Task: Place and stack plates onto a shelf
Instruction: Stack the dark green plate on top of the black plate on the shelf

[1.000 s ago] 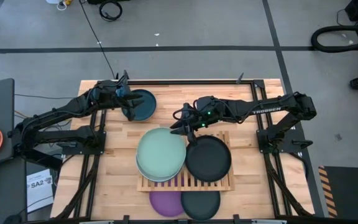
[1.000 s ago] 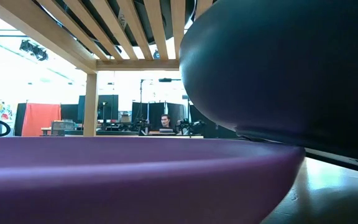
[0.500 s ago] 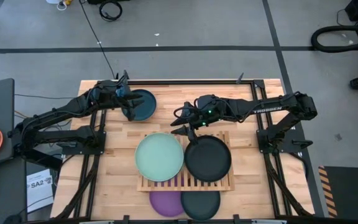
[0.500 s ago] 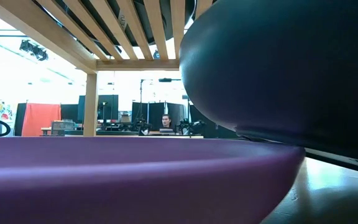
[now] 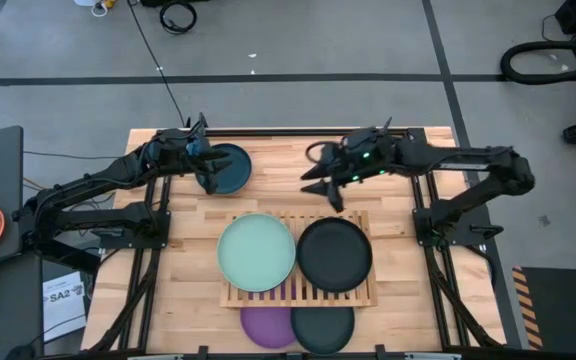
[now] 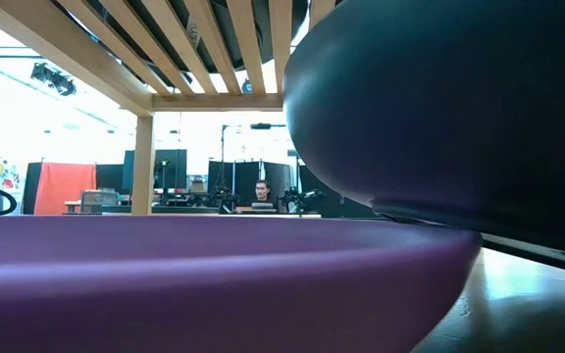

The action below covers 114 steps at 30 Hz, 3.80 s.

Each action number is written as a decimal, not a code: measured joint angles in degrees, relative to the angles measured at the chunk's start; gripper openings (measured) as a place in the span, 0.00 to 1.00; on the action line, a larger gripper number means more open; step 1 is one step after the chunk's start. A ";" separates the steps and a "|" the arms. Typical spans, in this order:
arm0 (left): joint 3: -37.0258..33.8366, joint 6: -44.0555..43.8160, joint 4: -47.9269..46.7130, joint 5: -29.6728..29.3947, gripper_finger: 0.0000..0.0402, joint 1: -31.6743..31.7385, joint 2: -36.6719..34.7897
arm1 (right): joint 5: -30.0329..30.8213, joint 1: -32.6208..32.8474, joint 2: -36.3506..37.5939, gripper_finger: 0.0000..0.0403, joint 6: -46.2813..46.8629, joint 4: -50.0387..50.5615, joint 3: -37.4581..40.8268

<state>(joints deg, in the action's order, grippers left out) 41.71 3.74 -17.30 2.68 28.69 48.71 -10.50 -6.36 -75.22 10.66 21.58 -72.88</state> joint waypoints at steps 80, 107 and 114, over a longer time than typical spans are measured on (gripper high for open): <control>0.00 10.91 -12.04 0.16 0.32 0.12 34.20 | 2.86 -12.32 15.89 0.43 -0.31 0.33 21.75; 0.07 10.46 -10.12 -0.96 0.03 0.10 35.50 | 2.87 -12.34 15.89 0.43 -0.29 0.26 21.73; 0.07 10.46 -10.24 -1.44 0.04 0.08 35.44 | 2.87 -12.34 15.89 0.43 -0.31 0.22 21.73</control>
<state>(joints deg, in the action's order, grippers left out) 41.78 14.20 -27.54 1.23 28.77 84.15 -7.63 -18.70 -59.33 10.35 21.80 -51.16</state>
